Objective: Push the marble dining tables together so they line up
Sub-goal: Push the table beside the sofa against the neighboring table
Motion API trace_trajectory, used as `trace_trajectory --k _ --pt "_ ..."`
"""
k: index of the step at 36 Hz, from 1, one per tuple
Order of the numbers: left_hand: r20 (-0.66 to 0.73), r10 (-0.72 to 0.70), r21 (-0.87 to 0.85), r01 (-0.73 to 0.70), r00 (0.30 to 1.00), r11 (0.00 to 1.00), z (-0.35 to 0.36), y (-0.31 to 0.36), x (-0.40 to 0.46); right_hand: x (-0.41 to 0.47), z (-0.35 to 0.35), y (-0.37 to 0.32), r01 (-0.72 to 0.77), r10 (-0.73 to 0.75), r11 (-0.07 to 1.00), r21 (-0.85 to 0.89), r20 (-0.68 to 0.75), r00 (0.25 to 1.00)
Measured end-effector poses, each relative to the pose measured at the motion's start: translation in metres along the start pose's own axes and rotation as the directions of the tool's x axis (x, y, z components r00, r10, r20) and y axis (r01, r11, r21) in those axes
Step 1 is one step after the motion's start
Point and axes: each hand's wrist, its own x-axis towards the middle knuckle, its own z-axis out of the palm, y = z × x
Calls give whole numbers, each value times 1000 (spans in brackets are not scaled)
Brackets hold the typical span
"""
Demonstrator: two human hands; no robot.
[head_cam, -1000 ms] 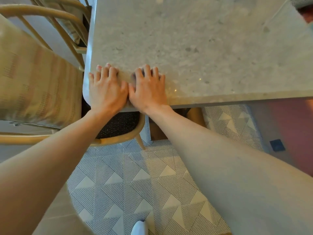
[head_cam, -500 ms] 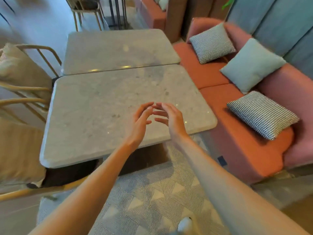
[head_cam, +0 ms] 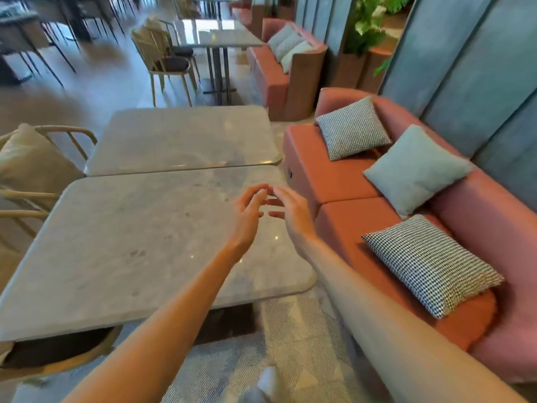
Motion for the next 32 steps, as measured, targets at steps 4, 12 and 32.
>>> trace_trajectory --k 4,12,32 --pt "8 -13 115 12 1000 993 35 -57 35 42 -29 44 -48 51 992 -115 26 998" --pt "144 -265 518 155 953 841 65 -182 60 79 -77 151 -222 320 846 -484 127 939" --pt "-56 -95 903 91 994 421 86 -322 -5 50 -97 297 336 9 410 -848 372 928"
